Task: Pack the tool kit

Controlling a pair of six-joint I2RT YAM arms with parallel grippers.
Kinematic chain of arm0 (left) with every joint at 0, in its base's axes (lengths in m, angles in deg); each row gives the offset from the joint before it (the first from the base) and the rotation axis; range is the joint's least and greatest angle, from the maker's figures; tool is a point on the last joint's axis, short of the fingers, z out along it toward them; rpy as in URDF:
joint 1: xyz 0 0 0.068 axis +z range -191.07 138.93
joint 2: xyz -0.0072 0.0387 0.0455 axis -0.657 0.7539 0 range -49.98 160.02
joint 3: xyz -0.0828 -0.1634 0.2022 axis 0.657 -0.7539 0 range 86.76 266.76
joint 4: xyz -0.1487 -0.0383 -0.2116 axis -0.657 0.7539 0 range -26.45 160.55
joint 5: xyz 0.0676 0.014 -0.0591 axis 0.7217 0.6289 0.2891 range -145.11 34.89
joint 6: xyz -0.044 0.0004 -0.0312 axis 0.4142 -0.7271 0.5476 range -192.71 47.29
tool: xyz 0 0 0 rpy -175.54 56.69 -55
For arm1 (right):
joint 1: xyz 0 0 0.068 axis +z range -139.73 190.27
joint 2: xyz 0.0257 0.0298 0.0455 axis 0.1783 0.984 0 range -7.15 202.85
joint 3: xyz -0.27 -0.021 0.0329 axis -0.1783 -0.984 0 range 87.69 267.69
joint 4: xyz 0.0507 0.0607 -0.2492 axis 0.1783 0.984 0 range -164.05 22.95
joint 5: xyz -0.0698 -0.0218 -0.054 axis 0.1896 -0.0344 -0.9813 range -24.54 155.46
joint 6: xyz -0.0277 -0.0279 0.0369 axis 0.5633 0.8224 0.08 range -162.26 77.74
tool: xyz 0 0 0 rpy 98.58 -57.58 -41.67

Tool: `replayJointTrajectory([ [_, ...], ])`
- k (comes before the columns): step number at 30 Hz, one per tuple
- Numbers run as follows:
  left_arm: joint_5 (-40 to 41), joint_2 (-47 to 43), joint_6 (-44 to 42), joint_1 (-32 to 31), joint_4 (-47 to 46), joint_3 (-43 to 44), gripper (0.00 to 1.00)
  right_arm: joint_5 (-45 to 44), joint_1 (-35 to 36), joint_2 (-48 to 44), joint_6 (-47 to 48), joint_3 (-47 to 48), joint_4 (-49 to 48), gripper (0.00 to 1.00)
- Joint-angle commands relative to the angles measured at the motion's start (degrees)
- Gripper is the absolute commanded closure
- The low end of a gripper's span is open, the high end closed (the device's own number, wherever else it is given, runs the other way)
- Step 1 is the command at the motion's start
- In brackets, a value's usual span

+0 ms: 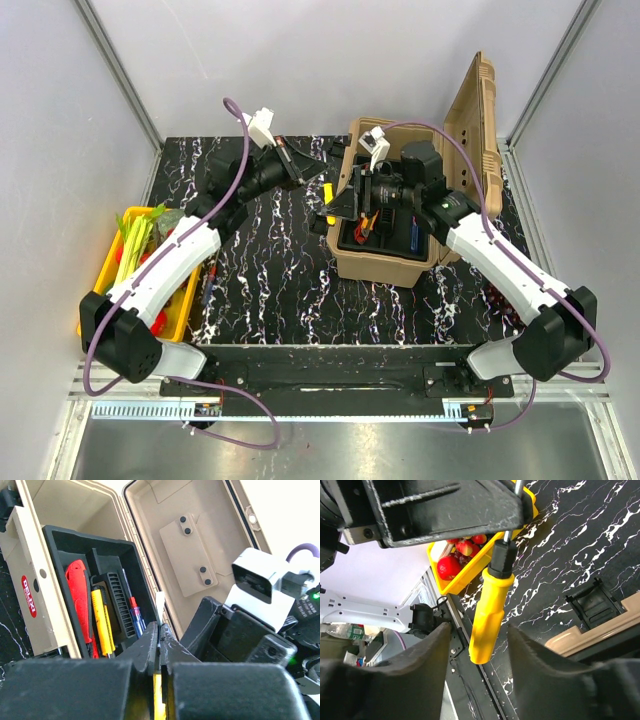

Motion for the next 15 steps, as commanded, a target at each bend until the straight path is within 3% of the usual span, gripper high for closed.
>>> replayJointTrajectory([
  [1,-2.4,-1.2,0.8,-0.2,-4.0,3.6,1.00,0.3,0.4,-0.2,0.3,-0.5,-2.6,0.57],
  [4,-1.7,-0.7,-1.4,-0.2,-0.7,5.2,1.00,0.9,0.5,-0.1,1.0,-0.8,-2.5,0.84],
  [8,-2.2,-0.9,-3.5,-0.2,1.4,5.7,0.87,-0.1,0.5,0.0,1.3,-0.7,-1.6,0.97],
  [12,3.0,-1.8,-7.9,-0.2,7.5,6.2,0.24,-5.9,0.5,-1.3,0.9,-0.5,-0.5,1.00],
  [15,12.4,-2.9,-12.0,0.0,15.0,6.8,0.02,-16.1,0.5,-3.9,0.5,-1.2,1.3,1.00],
])
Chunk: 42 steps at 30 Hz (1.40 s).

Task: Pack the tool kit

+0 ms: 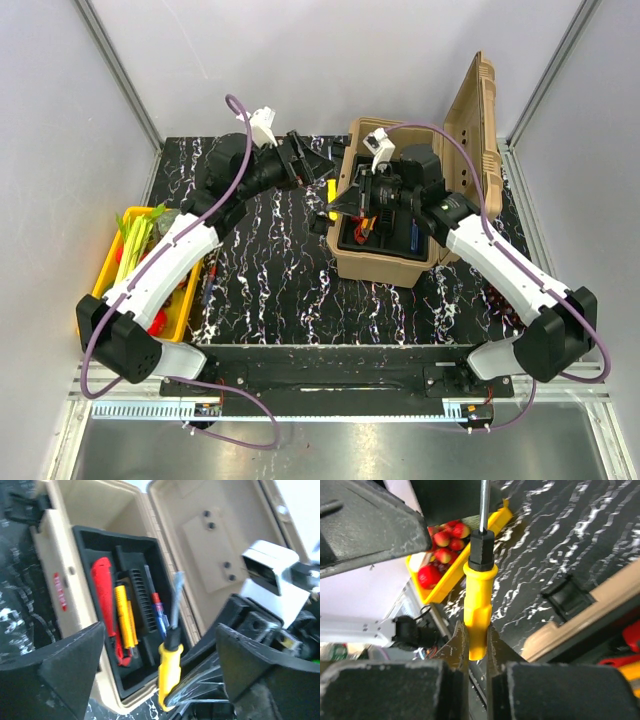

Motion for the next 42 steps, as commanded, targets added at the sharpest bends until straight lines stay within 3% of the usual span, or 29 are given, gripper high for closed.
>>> replayJointTrajectory([
  [1,13.6,-3.0,-7.7,0.3,11.1,3.7,0.01,-16.5,0.4,-4.6,0.3,-0.7,1.4,1.00],
  [2,16.6,-3.1,-9.5,0.6,13.3,4.0,0.01,-21.0,0.3,-5.4,0.5,-1.0,2.5,1.00],
  [3,24.7,-3.5,-12.3,0.7,18.3,4.1,0.01,-31.1,0.4,-6.1,0.5,-1.0,6.5,1.00],
  [6,34.3,-3.1,-14.3,1.7,24.5,3.9,0.01,-46.0,0.4,-6.1,-0.4,-0.3,13.3,1.00],
  [11,38.5,-1.4,-13.8,6.5,31.2,1.8,0.01,-57.2,0.3,-5.8,-1.1,-0.4,23.1,1.00],
  [24,37.4,1.3,-13.1,10.1,33.8,-1.8,0.01,-58.8,0.3,-4.3,-1.6,-3.0,31.1,1.00],
  [34,41.4,5.3,-12.8,10.2,36.6,-3.8,0.01,-54.7,0.3,1.0,-1.4,-0.6,31.0,0.86],
  [39,42.9,6.9,-12.9,10.3,38.1,-5.3,0.01,-55.5,0.3,0.2,-1.4,0.9,31.1,0.54],
  [42,44.7,8.0,-13.3,10.6,39.5,-6.0,0.01,-55.6,0.3,-0.9,-1.2,2.2,30.9,0.44],
])
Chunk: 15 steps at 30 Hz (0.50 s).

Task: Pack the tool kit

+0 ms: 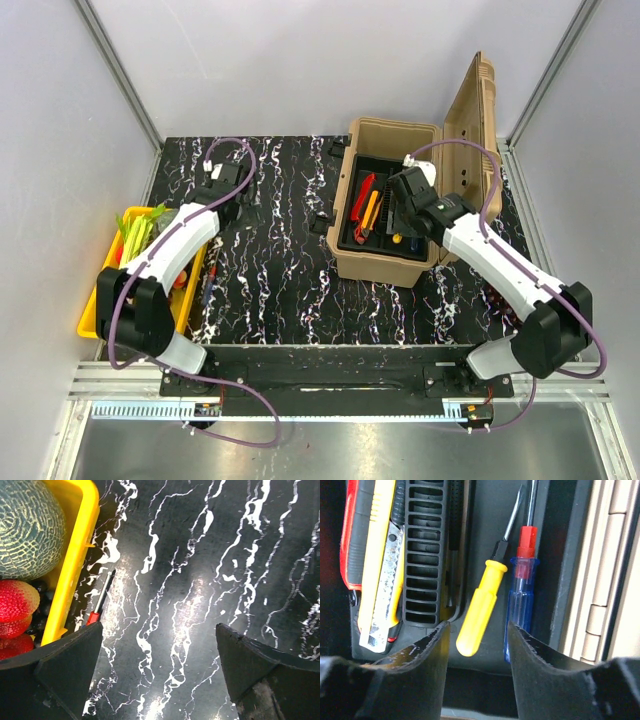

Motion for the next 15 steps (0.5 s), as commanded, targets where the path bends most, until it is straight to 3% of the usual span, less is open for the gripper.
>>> replayJointTrajectory([
  [1,4.2,1.3,-0.6,0.7,1.9,-1.1,0.01,-0.1,0.2,-2.3,0.3,4.2,-0.2,0.43],
  [15,6.5,4.7,3.8,3.4,3.5,-8.4,0.01,3.1,0.2,-7.0,2.1,6.3,-5.0,0.41],
])
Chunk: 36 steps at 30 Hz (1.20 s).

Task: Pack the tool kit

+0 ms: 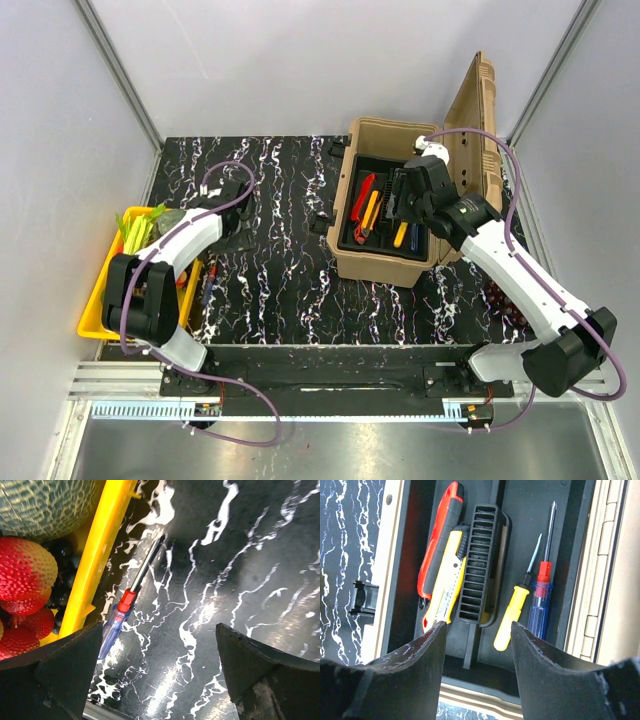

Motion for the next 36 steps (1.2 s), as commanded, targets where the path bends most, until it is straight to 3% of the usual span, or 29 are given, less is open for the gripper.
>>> replayJointTrajectory([
  [1,3.4,1.1,3.4,1.1,0.2,-2.4,0.01,0.6,0.2,-1.1,1.0,2.0,-2.5,0.41],
  [4,5.3,2.2,3.6,1.8,-1.9,-4.3,0.04,0.4,0.2,-1.3,1.1,1.8,-2.6,0.41],
  [12,4.1,5.9,0.7,3.4,-9.2,-6.5,0.30,0.1,0.2,-1.6,1.5,1.8,-2.7,0.41],
  [20,-0.5,7.9,0.9,8.1,-12.1,-7.3,0.42,0.1,0.2,-1.5,1.3,1.8,-2.6,0.41],
  [29,-4.6,8.9,0.3,8.5,-12.8,-7.2,0.74,-0.2,0.2,-1.0,1.0,2.1,-2.8,0.41],
  [36,-5.8,8.6,0.0,8.5,-11.9,-6.0,0.94,1.4,0.2,-1.0,1.6,2.2,-3.9,0.41],
])
